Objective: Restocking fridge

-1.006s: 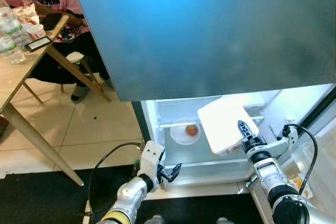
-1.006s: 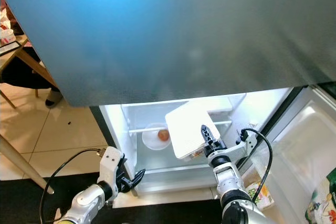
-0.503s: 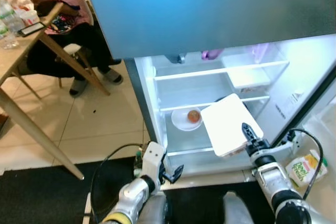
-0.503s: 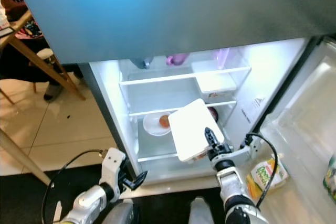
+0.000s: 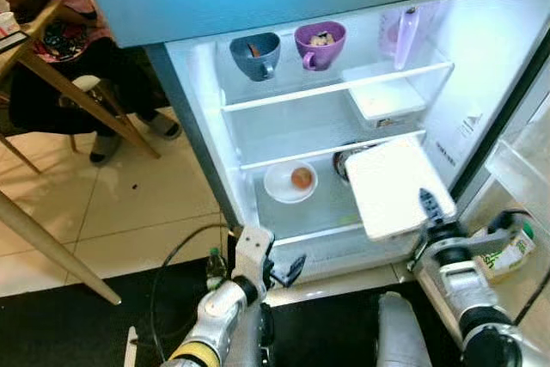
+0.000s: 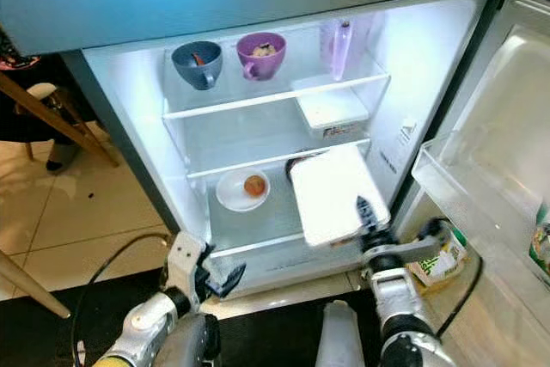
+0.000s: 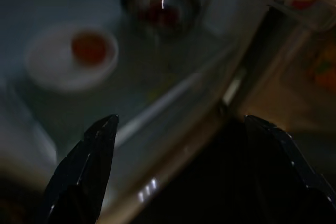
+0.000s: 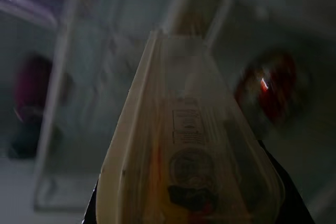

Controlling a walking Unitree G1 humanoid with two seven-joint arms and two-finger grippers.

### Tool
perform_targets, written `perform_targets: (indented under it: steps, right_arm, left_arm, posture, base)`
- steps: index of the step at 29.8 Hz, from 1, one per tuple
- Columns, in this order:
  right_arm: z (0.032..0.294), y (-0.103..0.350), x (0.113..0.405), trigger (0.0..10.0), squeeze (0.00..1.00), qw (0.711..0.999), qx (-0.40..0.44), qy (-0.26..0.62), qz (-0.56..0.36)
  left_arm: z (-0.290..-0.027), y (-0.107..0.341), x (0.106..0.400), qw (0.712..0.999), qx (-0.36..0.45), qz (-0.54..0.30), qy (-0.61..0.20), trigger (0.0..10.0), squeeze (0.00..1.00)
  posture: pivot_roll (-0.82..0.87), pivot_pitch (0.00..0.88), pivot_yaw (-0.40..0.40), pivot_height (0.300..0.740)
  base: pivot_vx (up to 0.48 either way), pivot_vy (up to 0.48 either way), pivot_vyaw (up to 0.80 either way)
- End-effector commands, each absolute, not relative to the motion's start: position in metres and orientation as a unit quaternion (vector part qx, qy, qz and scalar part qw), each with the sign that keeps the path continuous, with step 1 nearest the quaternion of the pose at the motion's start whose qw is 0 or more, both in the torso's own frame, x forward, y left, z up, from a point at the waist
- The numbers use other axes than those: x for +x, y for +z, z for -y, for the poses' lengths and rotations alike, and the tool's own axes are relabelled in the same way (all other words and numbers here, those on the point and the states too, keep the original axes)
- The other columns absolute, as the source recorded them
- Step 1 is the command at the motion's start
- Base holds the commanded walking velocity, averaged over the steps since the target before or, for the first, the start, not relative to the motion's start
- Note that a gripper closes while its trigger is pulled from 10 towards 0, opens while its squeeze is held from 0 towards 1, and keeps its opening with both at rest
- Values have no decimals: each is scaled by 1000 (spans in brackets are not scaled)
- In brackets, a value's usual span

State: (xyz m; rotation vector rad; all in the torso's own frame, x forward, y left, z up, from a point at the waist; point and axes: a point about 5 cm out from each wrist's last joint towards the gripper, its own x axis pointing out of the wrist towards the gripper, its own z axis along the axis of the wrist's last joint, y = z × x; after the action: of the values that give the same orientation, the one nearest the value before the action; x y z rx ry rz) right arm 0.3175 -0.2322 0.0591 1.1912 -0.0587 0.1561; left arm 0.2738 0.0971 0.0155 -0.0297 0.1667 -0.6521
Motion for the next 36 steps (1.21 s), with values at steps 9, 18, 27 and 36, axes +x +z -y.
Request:
perform_targets:
  steps: [9, 18, 27, 36]
  right_arm:
    - [221, 92, 334, 10000, 0, 806, 567, 150, 80]
    - [222, 105, 334, 10000, 0, 781, 588, 191, 90]
    - [219, 115, 338, 10000, 0, 760, 606, 215, 93]
    - [209, 132, 342, 10000, 0, 747, 598, 272, 99]
  left_arm:
    - [-83, 34, 278, 943, -17, -21, -332, 10000, 0]
    - [-75, 39, 275, 937, -22, 3, -349, 10000, 0]
    - [-73, 42, 274, 937, -22, 14, -349, 10000, 0]
    - [-71, 45, 275, 936, -20, 20, -352, 10000, 0]
  posture:
    - [-29, 130, 90, 546]
    - [-36, 130, 83, 511]
    - [-34, 132, 76, 476]
    - [-33, 133, 71, 471]
  base:
    - [0, 0, 0]
    - [0, 0, 0]
    - [0, 0, 0]
    - [0, 0, 0]
